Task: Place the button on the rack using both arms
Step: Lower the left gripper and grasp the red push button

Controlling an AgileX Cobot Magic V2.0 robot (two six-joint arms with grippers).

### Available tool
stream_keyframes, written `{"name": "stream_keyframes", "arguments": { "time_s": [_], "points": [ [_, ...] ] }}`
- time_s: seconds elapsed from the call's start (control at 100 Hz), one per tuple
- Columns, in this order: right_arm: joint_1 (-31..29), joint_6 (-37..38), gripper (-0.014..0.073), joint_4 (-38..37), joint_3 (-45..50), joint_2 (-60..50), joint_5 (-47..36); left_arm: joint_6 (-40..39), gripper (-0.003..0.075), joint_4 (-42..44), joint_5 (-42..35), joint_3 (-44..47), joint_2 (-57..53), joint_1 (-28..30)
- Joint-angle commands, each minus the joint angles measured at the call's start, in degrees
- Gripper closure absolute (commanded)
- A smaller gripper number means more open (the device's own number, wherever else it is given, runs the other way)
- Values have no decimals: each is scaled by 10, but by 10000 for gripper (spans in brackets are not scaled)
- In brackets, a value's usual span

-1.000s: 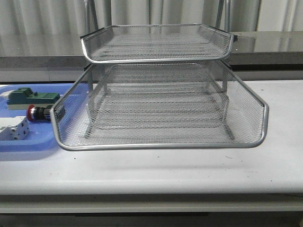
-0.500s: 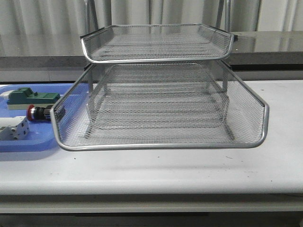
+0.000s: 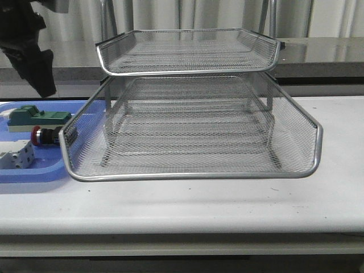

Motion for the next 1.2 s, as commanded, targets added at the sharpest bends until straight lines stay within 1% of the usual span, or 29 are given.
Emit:
{"name": "stream_keyframes", "arguments": {
  "time_s": [0.0,0.14,0.44,0.7,0.77,1.19],
  "points": [
    [-4,-1,664,-2,-20,3,-35,24,81,-2,-3,-31,-12,-6],
    [-4,-1,664,-2,-20,3,-35,54,81,-2,-5,-32,13,-9],
    [-4,-1,664,-2,-20,3,-35,105,81,-2,-42,-32,47,-9],
    [-4,-1,664,-2,-20,3,-35,112,81,10,-71,-32,57,-9],
    [-4,-1,664,-2,-20,3,-35,124,81,10,-72,-32,57,-9],
    [-4,-1,664,-2,-20,3,-35,124,81,10,-92,-32,61,-9]
  ]
}}
